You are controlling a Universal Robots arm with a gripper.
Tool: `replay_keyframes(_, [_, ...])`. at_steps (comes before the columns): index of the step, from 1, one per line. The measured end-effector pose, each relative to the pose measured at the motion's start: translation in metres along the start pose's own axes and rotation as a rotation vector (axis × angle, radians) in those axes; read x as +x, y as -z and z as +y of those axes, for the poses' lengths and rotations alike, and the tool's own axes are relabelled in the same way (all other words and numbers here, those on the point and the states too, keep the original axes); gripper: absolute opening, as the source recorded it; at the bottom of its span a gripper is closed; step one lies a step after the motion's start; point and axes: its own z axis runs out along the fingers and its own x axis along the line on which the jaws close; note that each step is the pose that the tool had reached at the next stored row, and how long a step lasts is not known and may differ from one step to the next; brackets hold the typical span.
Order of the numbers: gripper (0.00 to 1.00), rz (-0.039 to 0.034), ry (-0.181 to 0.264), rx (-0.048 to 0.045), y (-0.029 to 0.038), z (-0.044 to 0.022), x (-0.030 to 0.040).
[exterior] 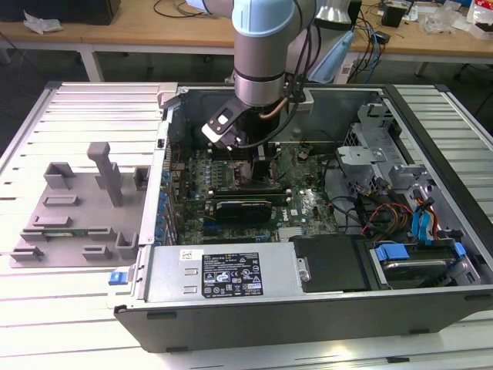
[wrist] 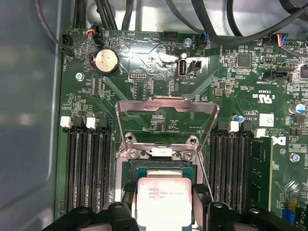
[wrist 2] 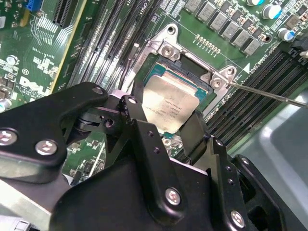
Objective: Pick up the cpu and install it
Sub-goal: 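Place the cpu into insertion slot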
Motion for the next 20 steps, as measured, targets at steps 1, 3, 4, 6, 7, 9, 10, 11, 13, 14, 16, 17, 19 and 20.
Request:
replay_keyframes(1, [0.55,-0.0001,0.0,0.0,-0.0007,0.0,0.0])
replay_keyframes(3, [0.55,-0.0002,0.0,0.0002,-0.0031,-0.0001,0.0])
replay_keyframes(4, [0.55,-0.0002,0.0,0.0001,-0.0037,-0.0001,0.0])
replay_keyframes(6, [0.55,-0.0003,0.0,0.0002,-0.0047,-0.0002,0.0])
replay_keyframes(7, [0.55,-0.0004,0.0,0.0003,-0.0048,-0.0002,0.0])
replay_keyframes(9, [0.55,-0.0009,-0.016,0.0005,-0.0051,-0.0001,0.0001])
replay_keyframes(10, [0.55,-0.0011,-0.018,0.0005,-0.0051,-0.0001,0.0001])
replay_keyframes(11, [0.55,-0.0011,-0.018,0.0005,-0.0051,-0.0001,0.0001])
replay_keyframes(13, [0.55,-0.0008,-0.018,0.0003,-0.0052,0.0,0.0003])
replay_keyframes(14, [0.55,-0.0007,-0.018,0.0003,-0.0053,0.0,0.0008])
replay_keyframes(16, [0.55,-0.001,-0.018,0.0004,-0.0053,-0.0001,0.0009])
replay_keyframes(17, [0.55,-0.0009,-0.018,0.0004,-0.0057,0.0,0.0011])
replay_keyframes(19, [0.55,-0.0009,-0.018,0.0003,-0.006,0.0,0.0014])
replay_keyframes(20, [0.55,-0.0009,-0.018,0.0004,-0.0061,0.0,0.0016])
